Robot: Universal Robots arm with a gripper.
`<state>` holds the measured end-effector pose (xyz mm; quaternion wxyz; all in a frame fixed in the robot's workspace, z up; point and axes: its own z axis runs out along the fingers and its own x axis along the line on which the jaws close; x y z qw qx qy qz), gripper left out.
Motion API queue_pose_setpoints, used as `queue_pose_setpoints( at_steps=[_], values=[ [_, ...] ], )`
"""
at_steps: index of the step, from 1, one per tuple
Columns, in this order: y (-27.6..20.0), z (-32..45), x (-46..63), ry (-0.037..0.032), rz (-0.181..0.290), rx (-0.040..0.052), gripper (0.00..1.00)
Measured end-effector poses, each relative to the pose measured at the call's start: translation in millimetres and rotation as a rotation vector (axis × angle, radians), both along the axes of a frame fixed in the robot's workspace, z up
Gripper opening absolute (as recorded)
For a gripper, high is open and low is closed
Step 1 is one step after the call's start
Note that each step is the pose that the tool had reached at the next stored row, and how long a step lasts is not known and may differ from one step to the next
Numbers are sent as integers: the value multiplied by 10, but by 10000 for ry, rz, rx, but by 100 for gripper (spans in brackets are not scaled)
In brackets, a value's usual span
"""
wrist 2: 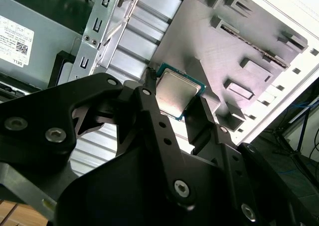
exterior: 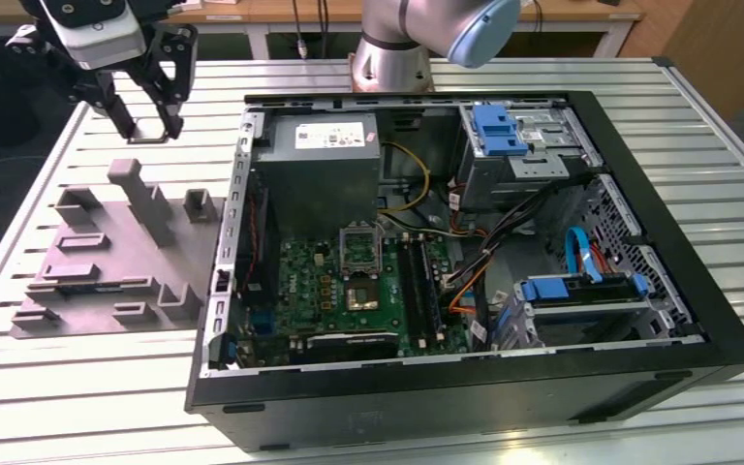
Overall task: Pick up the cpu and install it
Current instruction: 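Pick up the cpu and move it towards the insertion slot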
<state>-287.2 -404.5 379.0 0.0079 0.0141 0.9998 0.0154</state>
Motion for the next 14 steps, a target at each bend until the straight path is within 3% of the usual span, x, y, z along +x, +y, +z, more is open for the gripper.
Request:
queue_pose_setpoints(
  at_steps=[14],
  values=[
    [0,0,33,0,0,0,47]
  ],
)
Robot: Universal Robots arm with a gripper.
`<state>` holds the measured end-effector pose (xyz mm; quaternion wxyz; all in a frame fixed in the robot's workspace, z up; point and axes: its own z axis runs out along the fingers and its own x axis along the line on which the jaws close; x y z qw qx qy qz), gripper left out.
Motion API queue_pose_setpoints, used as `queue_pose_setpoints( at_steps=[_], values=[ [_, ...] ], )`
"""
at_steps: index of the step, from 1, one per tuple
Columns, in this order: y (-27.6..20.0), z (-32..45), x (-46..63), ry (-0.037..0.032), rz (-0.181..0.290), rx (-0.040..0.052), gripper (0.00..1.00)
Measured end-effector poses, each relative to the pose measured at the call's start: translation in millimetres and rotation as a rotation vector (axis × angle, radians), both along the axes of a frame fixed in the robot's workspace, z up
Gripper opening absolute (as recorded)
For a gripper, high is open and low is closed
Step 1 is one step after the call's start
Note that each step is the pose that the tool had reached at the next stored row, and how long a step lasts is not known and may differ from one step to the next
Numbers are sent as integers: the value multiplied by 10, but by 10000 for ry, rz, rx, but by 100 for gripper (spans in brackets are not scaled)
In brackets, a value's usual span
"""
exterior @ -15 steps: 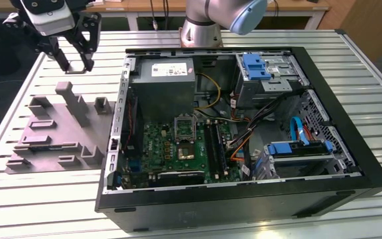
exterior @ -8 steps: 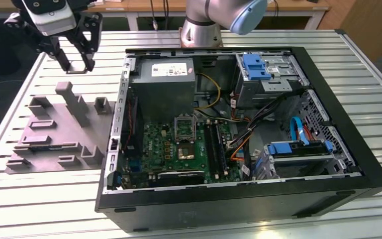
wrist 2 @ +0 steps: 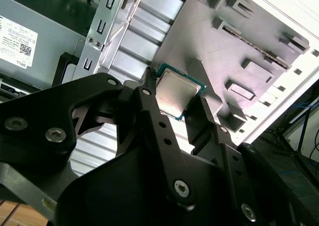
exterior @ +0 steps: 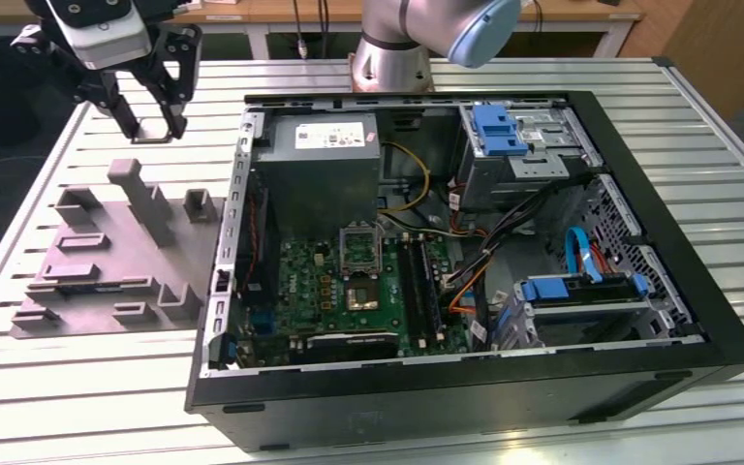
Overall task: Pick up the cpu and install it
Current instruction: 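Pick up the cpu and move it towards the insertion slot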
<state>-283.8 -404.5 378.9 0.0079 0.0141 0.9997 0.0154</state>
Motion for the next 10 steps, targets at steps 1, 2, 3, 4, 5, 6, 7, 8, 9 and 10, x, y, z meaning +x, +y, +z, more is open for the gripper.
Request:
queue_pose_setpoints(
  at_steps=[1,2,3,4,5,6,7,8,9,10],
  values=[
    [0,0,2,0,0,0,47],
    [0,0,5,0,0,0,47],
    [0,0,7,0,0,0,47],
    [0,0,9,0,0,0,47],
    [0,0,11,0,0,0,47],
    [0,0,14,0,0,1,47],
    [0,0,16,0,0,0,47],
    [0,0,19,-1,0,0,47],
    [0,0,21,0,0,0,47],
    [0,0,24,0,0,0,47]
  ],
)
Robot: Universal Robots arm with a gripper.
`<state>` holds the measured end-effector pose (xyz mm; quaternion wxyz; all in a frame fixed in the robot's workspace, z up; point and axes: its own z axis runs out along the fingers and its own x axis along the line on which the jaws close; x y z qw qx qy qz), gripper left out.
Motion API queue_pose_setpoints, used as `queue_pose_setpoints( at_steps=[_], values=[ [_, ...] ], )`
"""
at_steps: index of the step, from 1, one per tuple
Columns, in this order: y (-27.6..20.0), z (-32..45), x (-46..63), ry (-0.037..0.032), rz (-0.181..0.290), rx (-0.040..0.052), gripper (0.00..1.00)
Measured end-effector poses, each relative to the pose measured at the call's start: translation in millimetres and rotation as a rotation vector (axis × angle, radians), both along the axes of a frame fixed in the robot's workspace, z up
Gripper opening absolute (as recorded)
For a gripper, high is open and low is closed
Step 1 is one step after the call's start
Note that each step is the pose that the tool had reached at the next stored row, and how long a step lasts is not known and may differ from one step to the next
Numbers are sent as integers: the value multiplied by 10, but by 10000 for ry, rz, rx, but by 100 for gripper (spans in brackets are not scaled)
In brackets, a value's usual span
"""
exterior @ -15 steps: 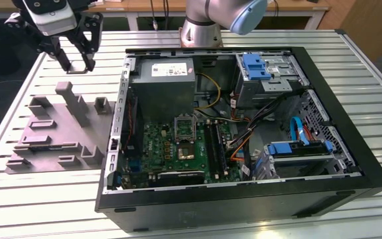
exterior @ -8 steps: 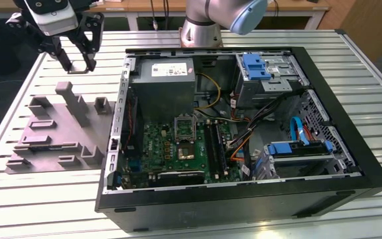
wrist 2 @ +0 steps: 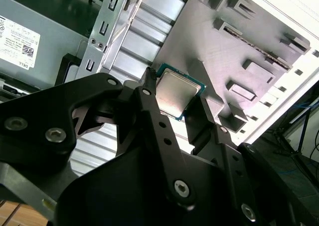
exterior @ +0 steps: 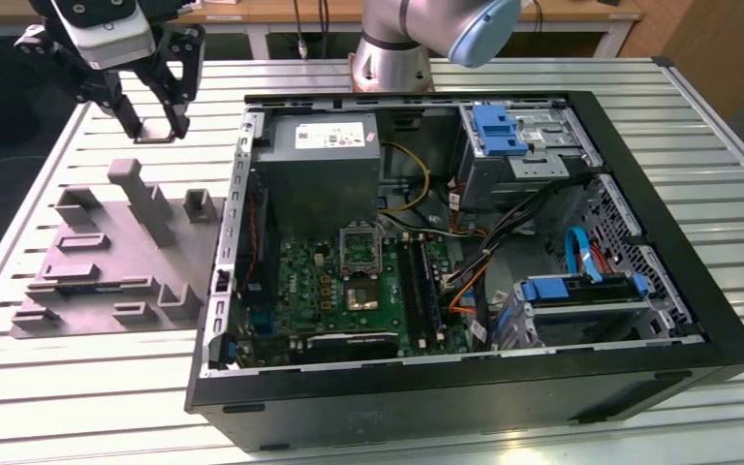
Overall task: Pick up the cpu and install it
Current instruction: 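Pick up the cpu and move it towards the insertion slot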
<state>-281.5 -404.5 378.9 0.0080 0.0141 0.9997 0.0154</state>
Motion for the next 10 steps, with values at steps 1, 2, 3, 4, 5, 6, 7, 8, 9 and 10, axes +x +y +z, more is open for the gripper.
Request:
queue_pose_setpoints(
  at_steps=[1,2,3,4,5,6,7,8,9,10],
  values=[
    [0,0,2,0,0,0,47],
    [0,0,5,0,0,0,47],
    [0,0,7,0,0,0,47],
    [0,0,10,0,0,0,47],
    [0,0,13,0,0,0,47],
    [0,0,15,0,0,1,47],
    [0,0,17,0,0,0,47],
    [0,0,20,1,0,0,47],
    [0,0,24,1,0,-1,47],
    [0,0,27,1,0,0,47]
  ],
)
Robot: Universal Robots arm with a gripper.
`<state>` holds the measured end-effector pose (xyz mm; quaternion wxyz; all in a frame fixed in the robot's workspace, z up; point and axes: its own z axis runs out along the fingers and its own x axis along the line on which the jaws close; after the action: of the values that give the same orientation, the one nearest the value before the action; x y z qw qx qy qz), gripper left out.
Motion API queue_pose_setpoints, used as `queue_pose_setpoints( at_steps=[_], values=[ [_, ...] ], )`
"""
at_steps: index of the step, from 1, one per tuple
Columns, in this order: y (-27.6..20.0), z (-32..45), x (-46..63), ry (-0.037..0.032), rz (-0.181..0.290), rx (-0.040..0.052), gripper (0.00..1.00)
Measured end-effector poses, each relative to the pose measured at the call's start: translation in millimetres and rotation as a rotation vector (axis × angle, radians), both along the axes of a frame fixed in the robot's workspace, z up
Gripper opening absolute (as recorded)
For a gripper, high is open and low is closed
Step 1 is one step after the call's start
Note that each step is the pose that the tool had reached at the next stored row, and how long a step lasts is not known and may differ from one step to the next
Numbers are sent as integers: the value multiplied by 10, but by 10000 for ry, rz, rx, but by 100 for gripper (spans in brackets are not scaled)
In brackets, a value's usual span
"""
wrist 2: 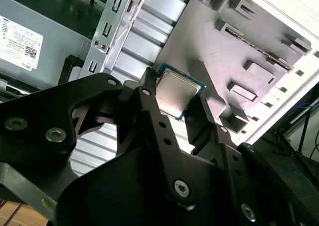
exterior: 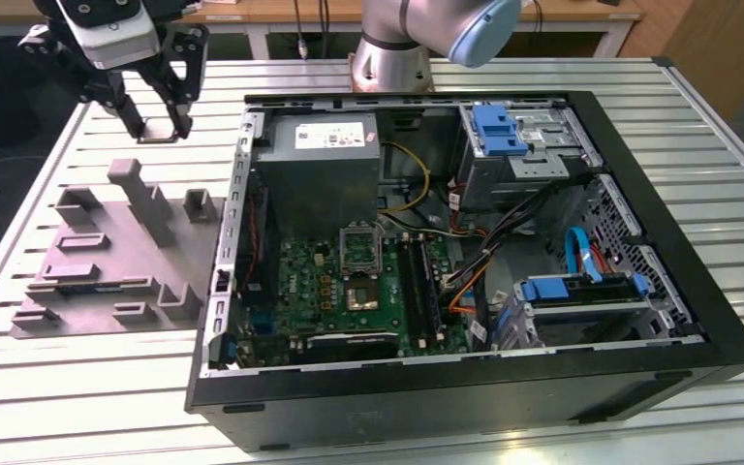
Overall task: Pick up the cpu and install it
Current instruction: 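Pick up the cpu and move it towards the insertion slot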
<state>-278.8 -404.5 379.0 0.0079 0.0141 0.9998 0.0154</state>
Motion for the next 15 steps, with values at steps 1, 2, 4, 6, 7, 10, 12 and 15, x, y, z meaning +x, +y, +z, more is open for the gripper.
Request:
queue_pose_setpoints(
  at_steps=[1,2,4,6,7,10,12,15],
  values=[
    [0,0,3,-1,0,0,47],
    [0,0,7,-1,0,1,47],
    [0,0,15,-1,1,1,47],
    [0,0,24,-1,0,0,47],
    [0,0,28,-1,0,0,47],
    [0,0,40,-1,0,1,47],
    [0,0,49,0,0,0,47],
    [0,0,63,-1,0,0,47]
  ],
)
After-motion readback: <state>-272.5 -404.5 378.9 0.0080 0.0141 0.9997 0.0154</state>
